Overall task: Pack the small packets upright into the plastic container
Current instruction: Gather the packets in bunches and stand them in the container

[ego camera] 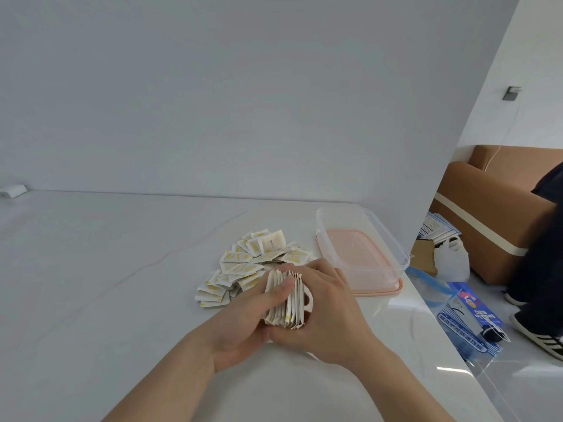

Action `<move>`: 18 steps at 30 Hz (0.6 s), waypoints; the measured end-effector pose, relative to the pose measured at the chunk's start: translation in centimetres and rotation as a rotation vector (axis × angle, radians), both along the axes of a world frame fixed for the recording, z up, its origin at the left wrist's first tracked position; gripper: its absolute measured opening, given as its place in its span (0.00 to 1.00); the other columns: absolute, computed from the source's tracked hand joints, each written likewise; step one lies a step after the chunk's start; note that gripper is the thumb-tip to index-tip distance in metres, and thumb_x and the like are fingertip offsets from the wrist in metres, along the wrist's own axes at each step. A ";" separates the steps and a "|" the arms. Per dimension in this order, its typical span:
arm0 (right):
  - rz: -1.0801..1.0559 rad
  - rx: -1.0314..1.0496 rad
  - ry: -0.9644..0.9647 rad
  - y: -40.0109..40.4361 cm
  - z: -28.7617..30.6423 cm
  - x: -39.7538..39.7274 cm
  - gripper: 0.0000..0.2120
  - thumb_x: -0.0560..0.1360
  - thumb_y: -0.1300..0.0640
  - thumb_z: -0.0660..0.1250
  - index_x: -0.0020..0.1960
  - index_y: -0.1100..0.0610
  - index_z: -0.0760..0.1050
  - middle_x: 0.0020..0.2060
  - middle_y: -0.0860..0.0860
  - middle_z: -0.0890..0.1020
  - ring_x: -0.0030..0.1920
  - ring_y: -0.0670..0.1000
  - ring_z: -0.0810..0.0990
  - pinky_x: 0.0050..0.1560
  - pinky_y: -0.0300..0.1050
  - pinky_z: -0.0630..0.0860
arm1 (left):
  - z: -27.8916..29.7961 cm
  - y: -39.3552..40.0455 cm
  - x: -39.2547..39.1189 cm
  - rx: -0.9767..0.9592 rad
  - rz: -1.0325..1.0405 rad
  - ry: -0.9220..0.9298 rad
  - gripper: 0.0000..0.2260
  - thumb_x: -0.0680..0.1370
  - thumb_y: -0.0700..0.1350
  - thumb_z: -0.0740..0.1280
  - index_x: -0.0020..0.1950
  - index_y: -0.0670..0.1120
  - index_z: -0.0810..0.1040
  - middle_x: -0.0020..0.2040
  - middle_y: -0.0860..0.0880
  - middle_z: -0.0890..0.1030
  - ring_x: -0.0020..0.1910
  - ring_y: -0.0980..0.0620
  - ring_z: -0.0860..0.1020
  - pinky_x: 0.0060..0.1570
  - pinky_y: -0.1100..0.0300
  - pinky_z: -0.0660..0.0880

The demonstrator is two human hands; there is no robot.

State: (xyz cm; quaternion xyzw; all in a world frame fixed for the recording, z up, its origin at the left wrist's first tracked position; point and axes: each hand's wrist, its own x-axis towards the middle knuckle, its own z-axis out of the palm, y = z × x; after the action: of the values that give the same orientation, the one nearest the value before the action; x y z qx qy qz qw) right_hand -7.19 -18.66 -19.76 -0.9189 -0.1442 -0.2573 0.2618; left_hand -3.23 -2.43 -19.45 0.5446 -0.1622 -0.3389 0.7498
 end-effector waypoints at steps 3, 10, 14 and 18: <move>-0.007 -0.042 0.037 0.1 0.0 -0.1 0.38 0.58 0.34 0.76 0.66 0.39 0.75 0.55 0.31 0.79 0.56 0.41 0.72 0.60 0.39 0.69 | -0.3 0.0 0.1 0.024 0.035 -0.002 0.23 0.76 0.55 0.72 0.69 0.48 0.78 0.65 0.37 0.80 0.69 0.33 0.75 0.71 0.32 0.68; -0.010 -0.046 0.077 0.1 0.0 -0.2 0.41 0.58 0.34 0.78 0.69 0.39 0.72 0.54 0.31 0.79 0.56 0.41 0.72 0.61 0.37 0.66 | -0.4 -0.4 0.0 0.054 0.102 0.011 0.16 0.79 0.54 0.70 0.65 0.50 0.82 0.64 0.39 0.82 0.66 0.37 0.79 0.72 0.35 0.69; -0.015 -0.050 0.081 0.1 0.0 -0.2 0.37 0.59 0.34 0.76 0.67 0.38 0.73 0.52 0.26 0.76 0.53 0.39 0.72 0.58 0.34 0.65 | -0.2 -0.4 -0.1 0.038 0.105 0.012 0.22 0.77 0.53 0.73 0.70 0.52 0.77 0.65 0.41 0.82 0.64 0.40 0.81 0.68 0.38 0.73; -0.017 -0.050 0.094 0.0 -0.2 -0.1 0.40 0.57 0.35 0.78 0.67 0.38 0.72 0.53 0.24 0.74 0.55 0.37 0.71 0.57 0.33 0.64 | -0.2 -0.4 -0.1 0.083 0.088 -0.027 0.26 0.75 0.53 0.74 0.73 0.53 0.74 0.65 0.42 0.83 0.65 0.40 0.80 0.70 0.34 0.70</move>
State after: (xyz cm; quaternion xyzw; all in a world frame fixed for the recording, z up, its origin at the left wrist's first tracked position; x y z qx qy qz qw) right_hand -7.29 -18.66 -19.94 -0.9375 -0.1302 -0.2122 0.2430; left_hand -3.35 -2.81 -19.68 0.5863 -0.1341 -0.3045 0.7386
